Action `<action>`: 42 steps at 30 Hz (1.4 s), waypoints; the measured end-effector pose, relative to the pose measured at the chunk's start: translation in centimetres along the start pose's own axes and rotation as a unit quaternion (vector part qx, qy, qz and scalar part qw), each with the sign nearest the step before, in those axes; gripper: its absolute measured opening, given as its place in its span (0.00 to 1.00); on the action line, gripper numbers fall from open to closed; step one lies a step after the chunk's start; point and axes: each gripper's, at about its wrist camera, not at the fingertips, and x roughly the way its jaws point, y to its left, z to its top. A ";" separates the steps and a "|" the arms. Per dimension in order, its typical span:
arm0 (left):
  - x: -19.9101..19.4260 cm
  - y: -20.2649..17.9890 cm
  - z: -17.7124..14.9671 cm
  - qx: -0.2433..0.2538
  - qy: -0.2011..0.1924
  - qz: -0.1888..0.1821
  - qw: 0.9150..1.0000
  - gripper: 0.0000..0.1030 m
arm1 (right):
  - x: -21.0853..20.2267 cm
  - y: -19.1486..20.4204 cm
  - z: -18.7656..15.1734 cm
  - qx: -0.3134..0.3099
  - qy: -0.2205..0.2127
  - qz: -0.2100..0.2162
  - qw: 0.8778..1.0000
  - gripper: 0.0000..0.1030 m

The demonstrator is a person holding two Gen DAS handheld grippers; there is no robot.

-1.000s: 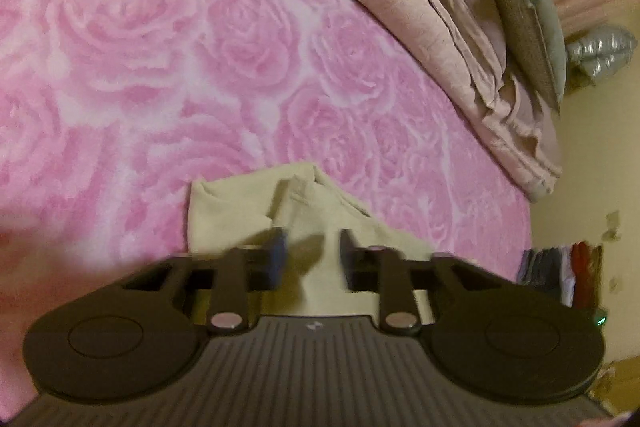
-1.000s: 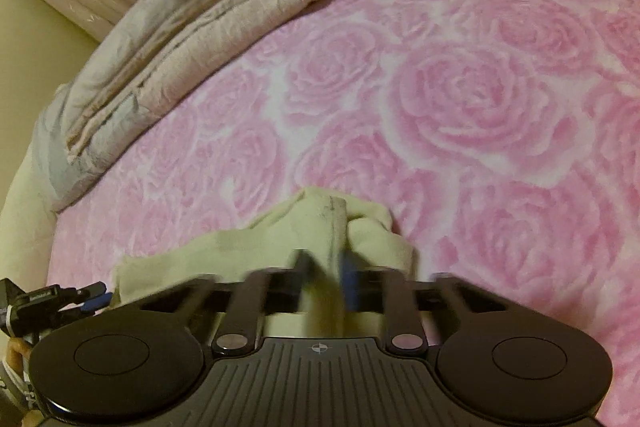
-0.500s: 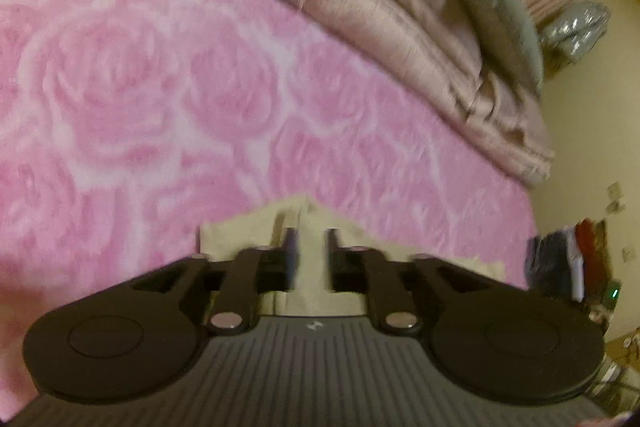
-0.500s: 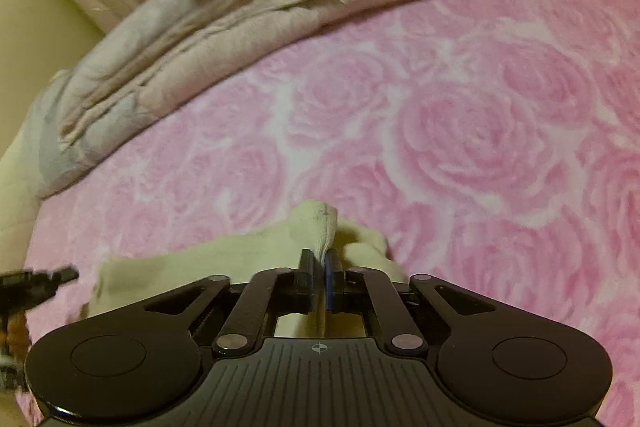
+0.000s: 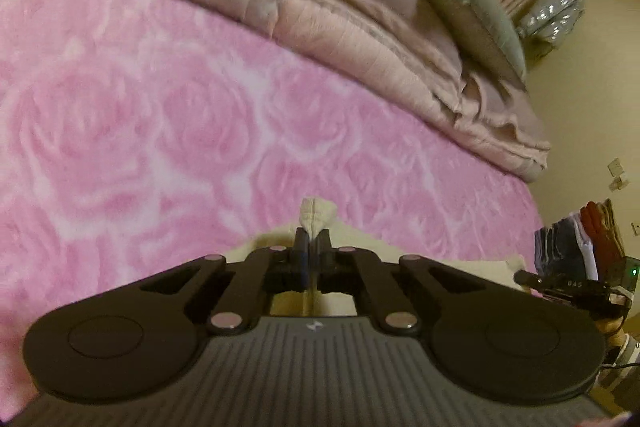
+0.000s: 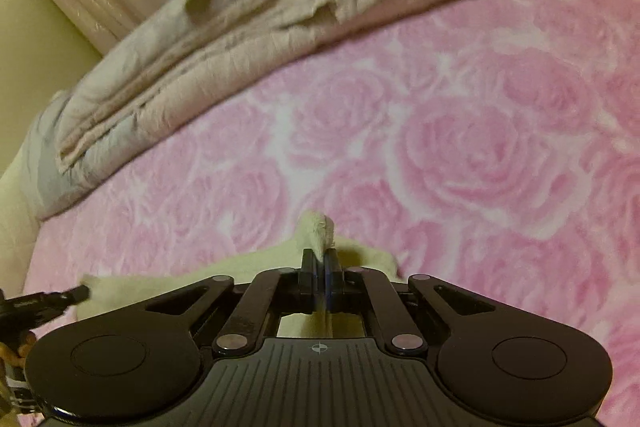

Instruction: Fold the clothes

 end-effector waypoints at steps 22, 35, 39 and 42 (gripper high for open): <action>-9.2 1.2 -9.7 -0.128 0.055 0.054 0.989 0.28 | -7.0 0.7 -6.6 0.062 0.033 -0.038 0.997 0.67; -9.6 0.1 -15.5 -0.128 0.021 0.075 0.989 0.01 | -8.9 -0.5 -13.3 0.100 0.032 -0.006 0.994 0.05; -8.5 0.2 -16.3 -0.114 0.055 0.100 0.987 0.04 | -8.3 -0.9 -13.9 0.098 0.066 -0.031 0.993 0.06; -9.0 -1.3 -15.3 -0.076 0.061 0.126 0.987 0.19 | -8.2 0.5 -13.5 0.057 0.086 -0.050 0.993 0.22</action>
